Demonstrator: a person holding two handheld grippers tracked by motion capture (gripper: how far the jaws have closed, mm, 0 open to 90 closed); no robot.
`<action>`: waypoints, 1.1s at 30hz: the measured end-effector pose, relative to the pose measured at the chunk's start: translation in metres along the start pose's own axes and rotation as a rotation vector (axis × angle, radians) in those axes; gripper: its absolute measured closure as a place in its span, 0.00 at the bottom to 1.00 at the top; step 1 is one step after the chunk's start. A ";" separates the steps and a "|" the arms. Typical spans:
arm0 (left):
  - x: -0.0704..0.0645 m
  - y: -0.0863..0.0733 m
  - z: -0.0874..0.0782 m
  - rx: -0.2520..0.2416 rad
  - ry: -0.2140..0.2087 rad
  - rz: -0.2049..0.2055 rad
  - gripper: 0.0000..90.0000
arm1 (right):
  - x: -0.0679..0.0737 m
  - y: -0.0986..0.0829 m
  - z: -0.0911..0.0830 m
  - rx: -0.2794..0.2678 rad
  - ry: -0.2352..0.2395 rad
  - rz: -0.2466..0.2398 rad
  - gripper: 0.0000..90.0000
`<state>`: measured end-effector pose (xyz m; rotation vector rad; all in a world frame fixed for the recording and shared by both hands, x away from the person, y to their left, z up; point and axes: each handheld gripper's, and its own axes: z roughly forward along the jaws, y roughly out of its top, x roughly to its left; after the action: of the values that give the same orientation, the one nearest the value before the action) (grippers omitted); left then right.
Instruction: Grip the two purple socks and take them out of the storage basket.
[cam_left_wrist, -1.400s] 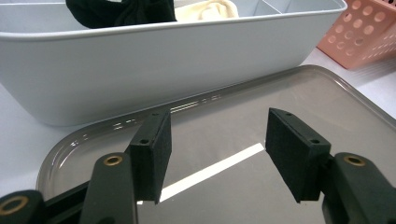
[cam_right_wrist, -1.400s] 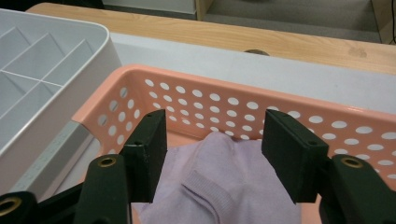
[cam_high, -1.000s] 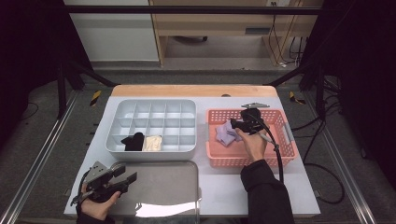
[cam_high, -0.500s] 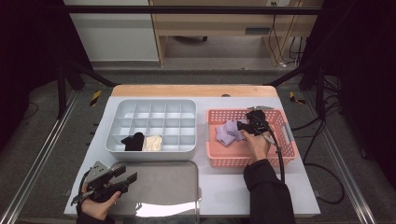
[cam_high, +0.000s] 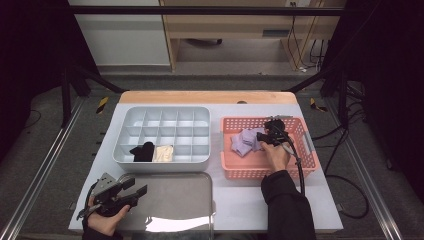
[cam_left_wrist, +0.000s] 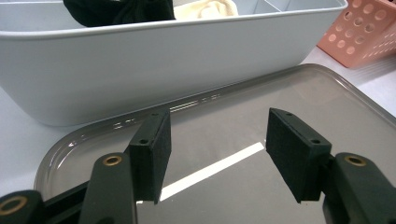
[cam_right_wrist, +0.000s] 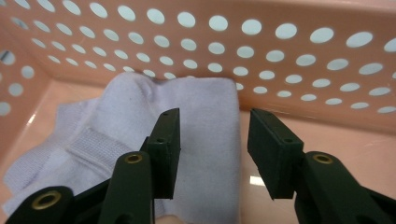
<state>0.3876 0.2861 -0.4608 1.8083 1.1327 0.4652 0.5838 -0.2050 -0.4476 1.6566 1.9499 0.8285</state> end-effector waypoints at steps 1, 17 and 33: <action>0.000 0.000 0.000 -0.001 0.000 -0.003 0.44 | 0.000 0.000 0.000 0.008 -0.005 -0.002 0.63; -0.001 0.000 0.000 0.001 0.001 0.000 0.44 | 0.001 -0.001 0.003 0.145 0.014 0.041 0.97; -0.001 0.000 0.001 -0.001 0.003 -0.003 0.44 | 0.011 0.012 -0.039 -0.074 0.047 -0.028 0.98</action>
<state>0.3872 0.2845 -0.4610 1.8052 1.1369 0.4663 0.5646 -0.1989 -0.4107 1.5771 1.9446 0.9256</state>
